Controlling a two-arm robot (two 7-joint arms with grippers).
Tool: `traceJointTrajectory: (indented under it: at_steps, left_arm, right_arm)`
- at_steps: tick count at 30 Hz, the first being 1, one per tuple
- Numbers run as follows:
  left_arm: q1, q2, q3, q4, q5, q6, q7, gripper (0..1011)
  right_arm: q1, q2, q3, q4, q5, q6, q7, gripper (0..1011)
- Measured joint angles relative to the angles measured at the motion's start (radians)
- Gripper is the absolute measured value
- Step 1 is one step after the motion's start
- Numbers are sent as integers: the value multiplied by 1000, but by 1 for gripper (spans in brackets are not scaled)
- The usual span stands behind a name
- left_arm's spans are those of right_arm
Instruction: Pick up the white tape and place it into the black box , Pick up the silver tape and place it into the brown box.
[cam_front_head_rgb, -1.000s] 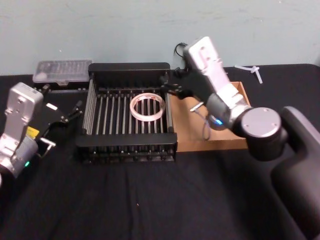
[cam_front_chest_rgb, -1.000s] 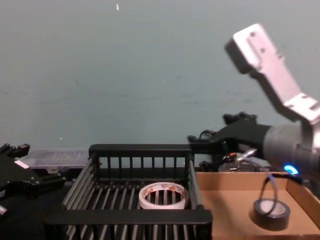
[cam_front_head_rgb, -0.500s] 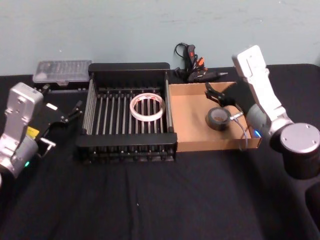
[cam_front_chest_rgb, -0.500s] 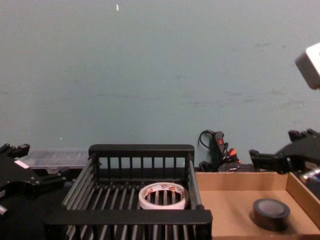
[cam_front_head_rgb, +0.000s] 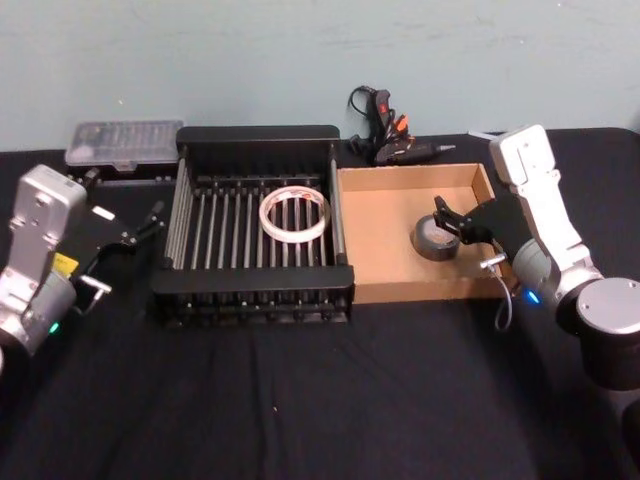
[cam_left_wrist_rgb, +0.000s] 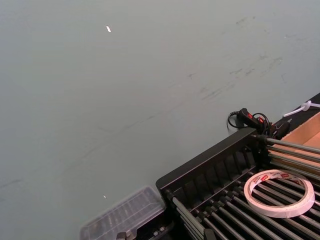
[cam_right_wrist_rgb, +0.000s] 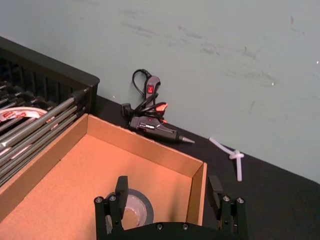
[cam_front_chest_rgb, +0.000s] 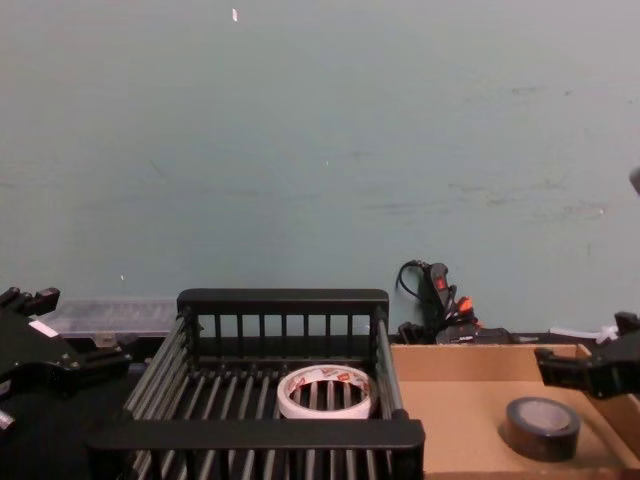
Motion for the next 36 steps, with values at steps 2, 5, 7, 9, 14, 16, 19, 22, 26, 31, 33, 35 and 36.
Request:
traceJointTrajectory:
  at_steps: [2,5,7,9,14,16,19,22,26,31,33,35,36]
  left_arm:
    - [0,0,0,0,0,0,0,1001]
    - [0,0,0,0,0,0,0,1001]
    - [0,0,0,0,0,0,0,1001]
    - [0,0,0,0,0,0,0,1001]
    - [0,0,0,0,0,0,0,1001]
    - [0,0,0,0,0,0,0,1002]
    - [0,0,0,0,0,0,0,1001]
    - [0,0,0,0,0,0,0,1001]
    - [0,0,0,0,0,0,0,1001]
    - [0,0,0,0,0,0,0,1001]
    - [0,0,0,0,0,0,0,1001]
    - [0,0,0,0,0,0,0,1001]
    - [0,0,0,0,0,0,0,1001]
  right_arm:
    - [-2,-2,3,2,-1,0,1,1002]
    - [-4,-6,8,7,-6,0,2,1002]
    - [-4,-7,8,7,-7,0,2,1002]
    - [-4,-7,8,7,-7,0,2,1003]
    - [-4,-6,7,7,-7,1,2,1002]
    - [-3,-6,7,7,-7,0,2,1002]
    - [-3,-6,6,7,-7,0,2,1002]
    - [-3,-6,6,7,-7,0,3,1002]
    - [-3,-5,5,7,-6,0,3,1002]
    - [-2,-5,5,7,-6,0,3,1002]
    - [-2,-5,5,7,-6,0,4,1002]
    - [-2,-5,5,7,-6,-1,4,1002]
    - [-2,-5,5,7,-6,-1,4,1002]
